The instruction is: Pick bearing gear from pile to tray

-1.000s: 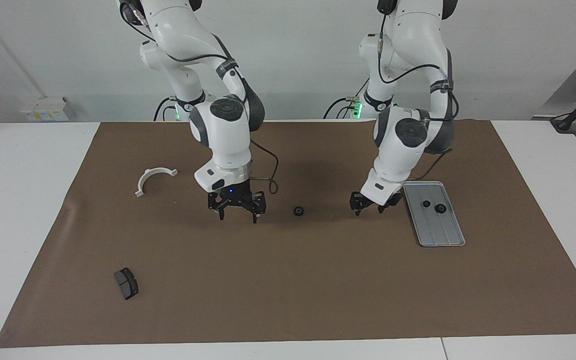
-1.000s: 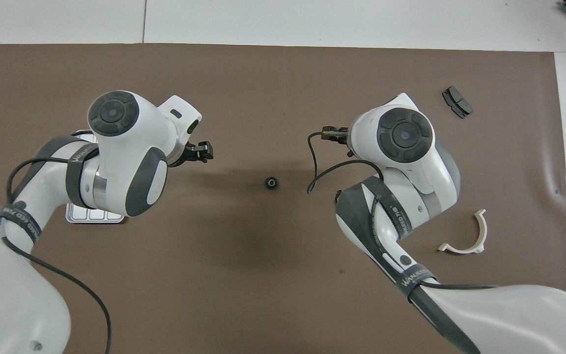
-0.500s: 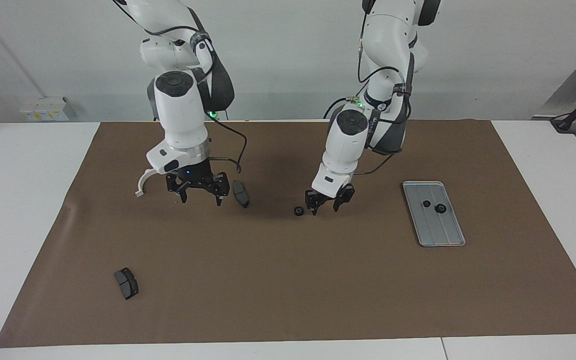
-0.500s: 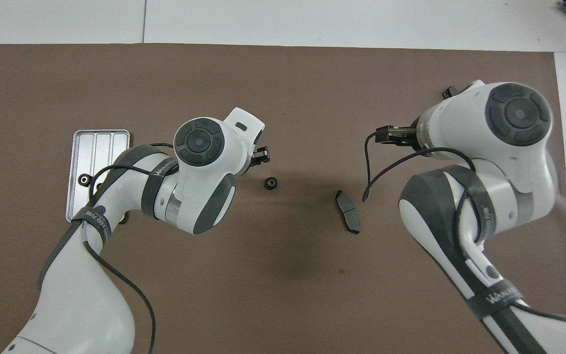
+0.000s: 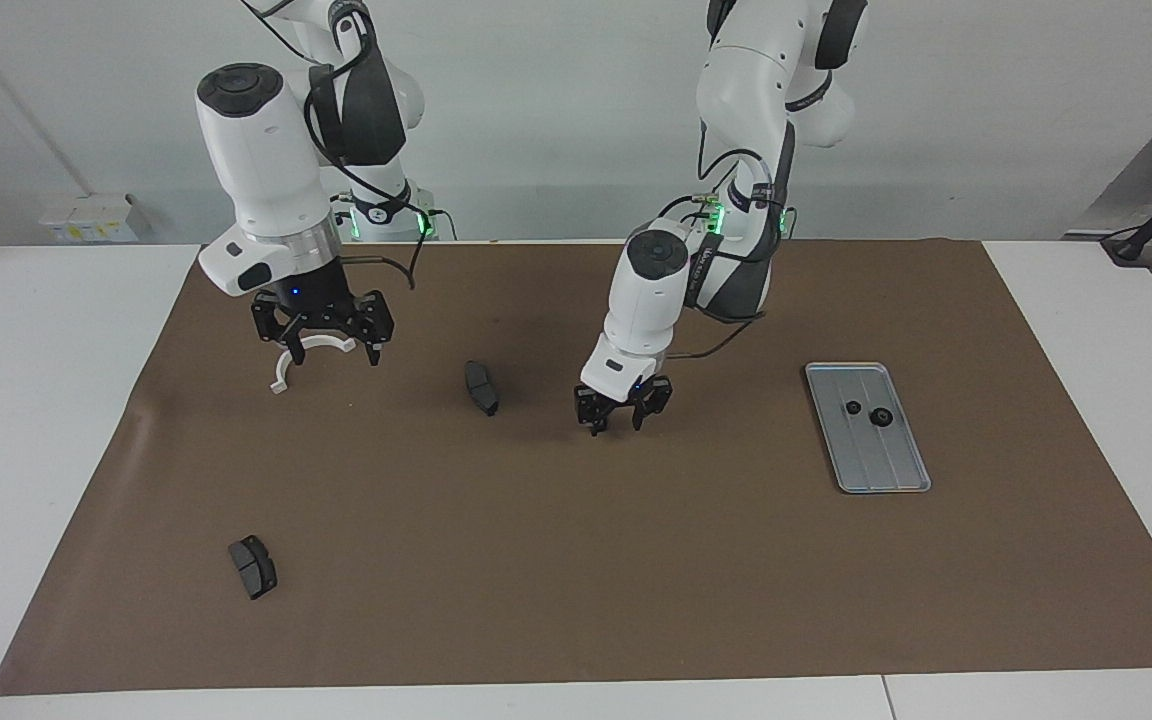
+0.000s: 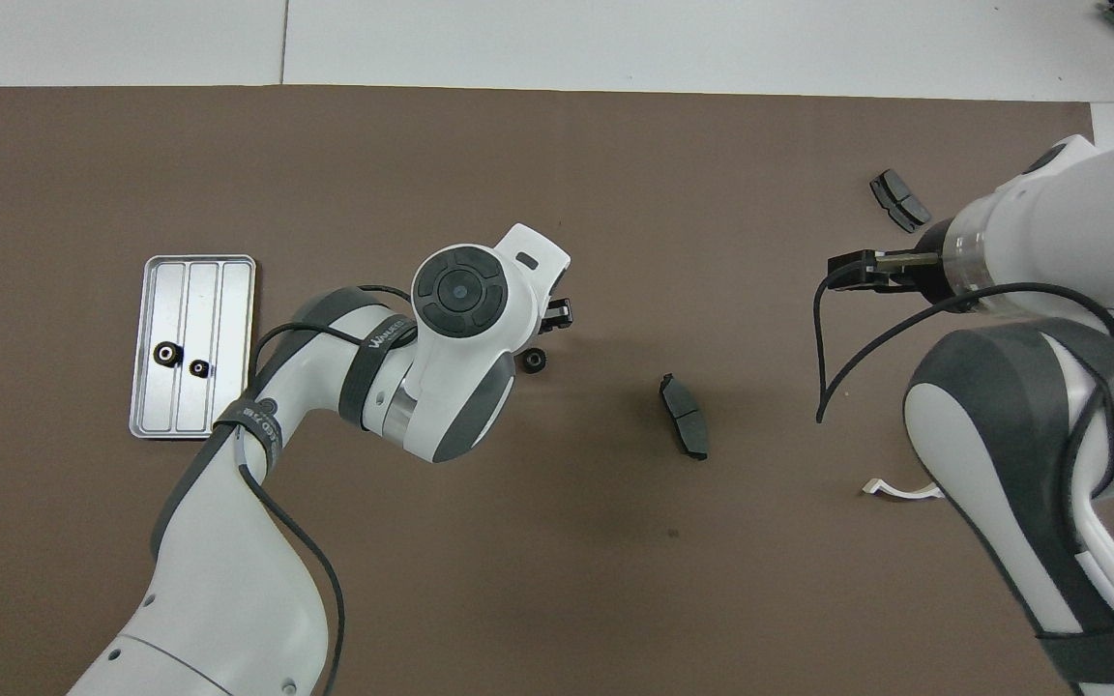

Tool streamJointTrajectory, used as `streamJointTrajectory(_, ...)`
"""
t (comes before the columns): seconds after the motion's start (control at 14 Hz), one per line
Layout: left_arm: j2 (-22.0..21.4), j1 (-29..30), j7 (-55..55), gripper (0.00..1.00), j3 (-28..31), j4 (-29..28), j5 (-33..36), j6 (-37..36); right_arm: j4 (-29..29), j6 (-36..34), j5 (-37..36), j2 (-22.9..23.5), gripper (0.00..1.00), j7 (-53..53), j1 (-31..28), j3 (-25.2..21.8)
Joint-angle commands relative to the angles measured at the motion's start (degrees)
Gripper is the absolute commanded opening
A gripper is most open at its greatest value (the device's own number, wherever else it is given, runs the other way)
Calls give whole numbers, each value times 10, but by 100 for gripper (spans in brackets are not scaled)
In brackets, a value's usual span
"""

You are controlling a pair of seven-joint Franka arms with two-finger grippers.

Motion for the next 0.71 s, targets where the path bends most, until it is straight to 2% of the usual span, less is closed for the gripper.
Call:
streamJointTrajectory(0.0,24,-23,-12,71,10,13,5,6,21,-30,16,-3,100,-24,-22,7)
streamJointTrajectory(0.14,25,-25,-12,70,10,8,5,6,40,-49,21,-14,100,-24,-23,2)
streamJointTrajectory(0.36,26,-27,-12,68,10,0,5,5,64,-84,25,-14,100,-24,41,-88)
streamJointTrajectory(0.64,25,-28,-12,58,10,-6,5,5,90,-137,34,-19,100,-26,41,-98)
